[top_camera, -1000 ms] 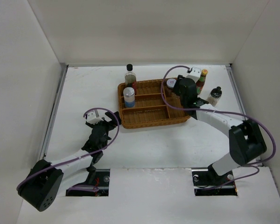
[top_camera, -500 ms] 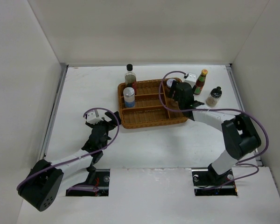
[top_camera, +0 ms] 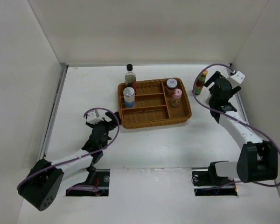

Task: Organize the condiment bottles

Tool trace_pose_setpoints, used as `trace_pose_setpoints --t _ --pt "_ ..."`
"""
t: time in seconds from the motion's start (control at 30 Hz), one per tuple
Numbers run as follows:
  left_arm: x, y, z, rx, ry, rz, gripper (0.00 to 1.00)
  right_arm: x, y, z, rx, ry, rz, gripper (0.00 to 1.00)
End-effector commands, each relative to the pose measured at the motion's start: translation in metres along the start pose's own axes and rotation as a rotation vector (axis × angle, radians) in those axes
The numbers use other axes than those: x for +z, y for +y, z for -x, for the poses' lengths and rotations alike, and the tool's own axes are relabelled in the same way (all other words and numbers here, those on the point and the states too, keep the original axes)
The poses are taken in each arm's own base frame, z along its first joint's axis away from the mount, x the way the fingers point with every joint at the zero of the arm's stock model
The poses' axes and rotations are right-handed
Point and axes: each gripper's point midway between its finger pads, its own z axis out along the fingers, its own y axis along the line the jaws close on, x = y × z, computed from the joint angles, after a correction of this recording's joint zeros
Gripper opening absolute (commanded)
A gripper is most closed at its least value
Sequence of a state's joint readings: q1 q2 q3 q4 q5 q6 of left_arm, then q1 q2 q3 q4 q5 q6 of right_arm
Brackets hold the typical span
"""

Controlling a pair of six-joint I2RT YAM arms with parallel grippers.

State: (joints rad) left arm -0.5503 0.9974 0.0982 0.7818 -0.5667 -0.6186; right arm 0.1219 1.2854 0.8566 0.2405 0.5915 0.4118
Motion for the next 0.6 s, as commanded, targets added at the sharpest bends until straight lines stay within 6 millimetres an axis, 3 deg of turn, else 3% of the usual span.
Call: trace_pose_setpoints --t 0.0,0.13,0.37,0.57 --pt "0.002 -0.016 0.011 -0.049 -0.034 -0.048 1.00 0.014 -0.041 -0.007 -0.035 0.013 -0.131 0.95" --pt "0.003 -0.016 0.010 -0.048 -0.028 -0.045 1.00 0.034 -0.061 -0.015 -0.068 0.062 -0.196 0.98" --pt "0.003 -0.015 0.012 -0.054 -0.035 -0.045 1.00 0.057 -0.057 -0.065 -0.081 0.208 -0.145 1.00" --pt "0.004 -0.017 0.009 -0.050 -0.024 -0.048 1.00 0.074 -0.049 -0.077 -0.071 0.207 -0.117 0.98"
